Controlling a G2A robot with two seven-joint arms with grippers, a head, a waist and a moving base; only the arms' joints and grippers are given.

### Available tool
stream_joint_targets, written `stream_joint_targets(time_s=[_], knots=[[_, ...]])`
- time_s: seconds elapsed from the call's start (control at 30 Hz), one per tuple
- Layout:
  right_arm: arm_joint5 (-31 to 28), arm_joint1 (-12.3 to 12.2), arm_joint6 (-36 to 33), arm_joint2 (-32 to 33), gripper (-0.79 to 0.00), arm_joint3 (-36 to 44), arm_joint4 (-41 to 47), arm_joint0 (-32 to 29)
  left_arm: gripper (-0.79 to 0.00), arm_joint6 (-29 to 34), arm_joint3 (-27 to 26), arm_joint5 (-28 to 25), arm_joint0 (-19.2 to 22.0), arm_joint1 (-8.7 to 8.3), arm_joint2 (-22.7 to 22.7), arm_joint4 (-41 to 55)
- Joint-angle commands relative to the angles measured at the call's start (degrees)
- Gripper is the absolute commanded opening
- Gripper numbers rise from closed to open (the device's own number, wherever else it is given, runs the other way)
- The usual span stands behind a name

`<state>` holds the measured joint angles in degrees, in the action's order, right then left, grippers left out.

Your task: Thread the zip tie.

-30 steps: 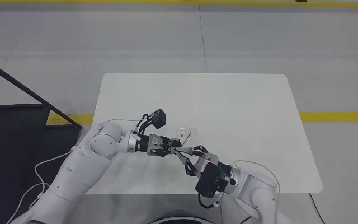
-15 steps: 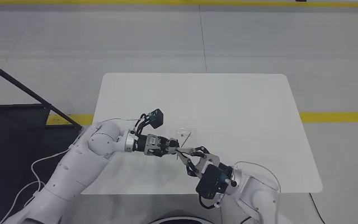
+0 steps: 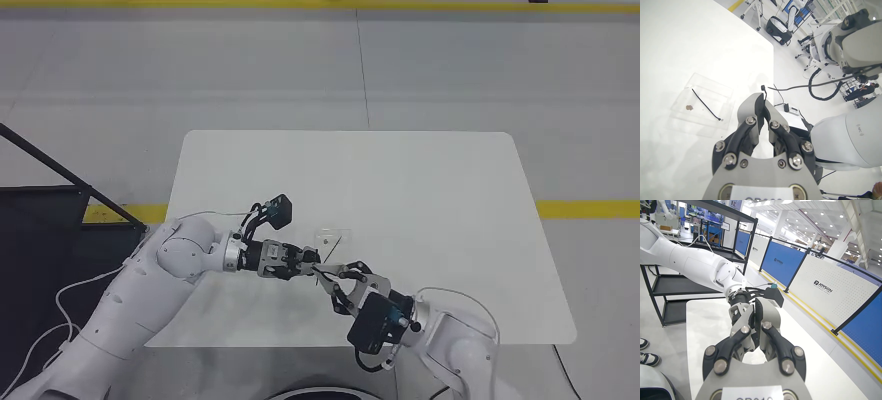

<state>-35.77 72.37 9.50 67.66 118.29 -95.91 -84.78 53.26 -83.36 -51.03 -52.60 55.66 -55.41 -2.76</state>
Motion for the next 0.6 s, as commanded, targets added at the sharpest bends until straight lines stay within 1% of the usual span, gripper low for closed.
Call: stream_joint_targets(time_s=[0.0, 0.57], knots=[[0.08, -0.07, -0.08, -0.11, -0.785, -0.18, 0.11, 0.20, -0.785, 0.00, 0.00, 0.00, 0.00, 0.00, 0.00, 0.00], [1.54, -0.72, -0.58, -0.49, -0.785, -0.45, 0.98, 0.74, -0.785, 0.00, 0.00, 0.00, 0.00, 0.00, 0.00, 0.00]])
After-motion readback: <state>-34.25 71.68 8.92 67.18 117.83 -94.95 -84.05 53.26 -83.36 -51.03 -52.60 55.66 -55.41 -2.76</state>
